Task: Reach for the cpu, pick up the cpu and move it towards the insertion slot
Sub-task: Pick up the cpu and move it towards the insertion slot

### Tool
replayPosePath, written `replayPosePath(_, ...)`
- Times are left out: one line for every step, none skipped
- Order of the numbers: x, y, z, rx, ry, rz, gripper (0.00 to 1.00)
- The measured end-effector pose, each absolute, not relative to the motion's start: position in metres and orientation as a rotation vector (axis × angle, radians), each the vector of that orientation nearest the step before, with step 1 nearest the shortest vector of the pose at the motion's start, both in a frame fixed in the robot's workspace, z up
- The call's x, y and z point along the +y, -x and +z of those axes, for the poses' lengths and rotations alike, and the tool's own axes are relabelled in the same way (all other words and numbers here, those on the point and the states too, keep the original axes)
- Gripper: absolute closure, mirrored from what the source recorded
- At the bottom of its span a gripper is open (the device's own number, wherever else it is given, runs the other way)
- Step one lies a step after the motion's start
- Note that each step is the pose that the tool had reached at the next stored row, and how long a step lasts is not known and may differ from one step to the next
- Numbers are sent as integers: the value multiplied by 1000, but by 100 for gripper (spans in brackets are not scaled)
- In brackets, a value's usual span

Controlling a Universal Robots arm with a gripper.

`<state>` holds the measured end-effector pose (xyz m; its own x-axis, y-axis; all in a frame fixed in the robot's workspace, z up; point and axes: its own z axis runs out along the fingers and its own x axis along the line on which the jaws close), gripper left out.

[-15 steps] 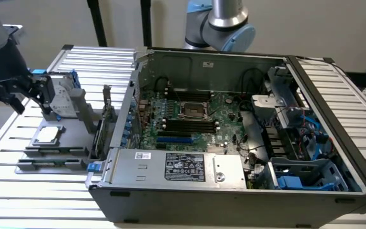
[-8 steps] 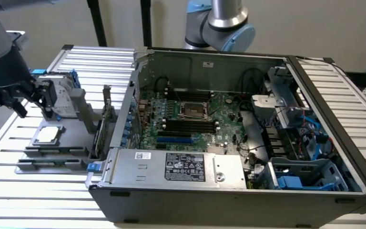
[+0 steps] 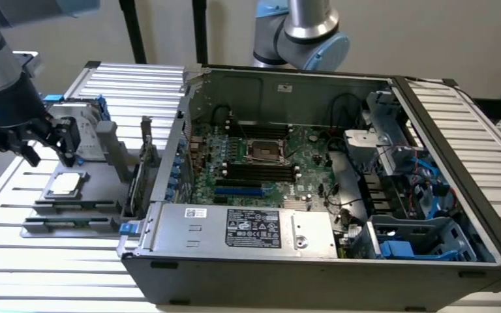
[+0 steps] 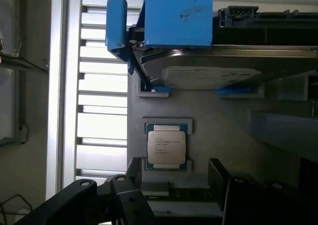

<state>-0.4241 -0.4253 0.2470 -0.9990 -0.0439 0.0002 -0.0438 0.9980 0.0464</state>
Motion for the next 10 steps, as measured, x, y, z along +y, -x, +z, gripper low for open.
replayPosePath(-425, 425, 245, -3139, -69, -73, 35)
replayPosePath(-425, 425, 243, -3139, -70, -73, 35)
replayPosePath(-425, 426, 242, -3139, -70, -73, 35)
replayPosePath(-425, 426, 240, -3139, -70, -73, 35)
replayPosePath(-425, 427, 238, -3139, -70, -73, 35)
replayPosePath(-425, 427, 236, -3139, -70, -73, 35)
replayPosePath(-425, 427, 234, -3139, -71, -73, 35)
replayPosePath(-425, 427, 233, -3139, -71, -73, 35)
replayPosePath(-425, 427, 231, -3139, -71, -73, 35)
replayPosePath(-425, 427, 229, -3139, -72, -73, 35)
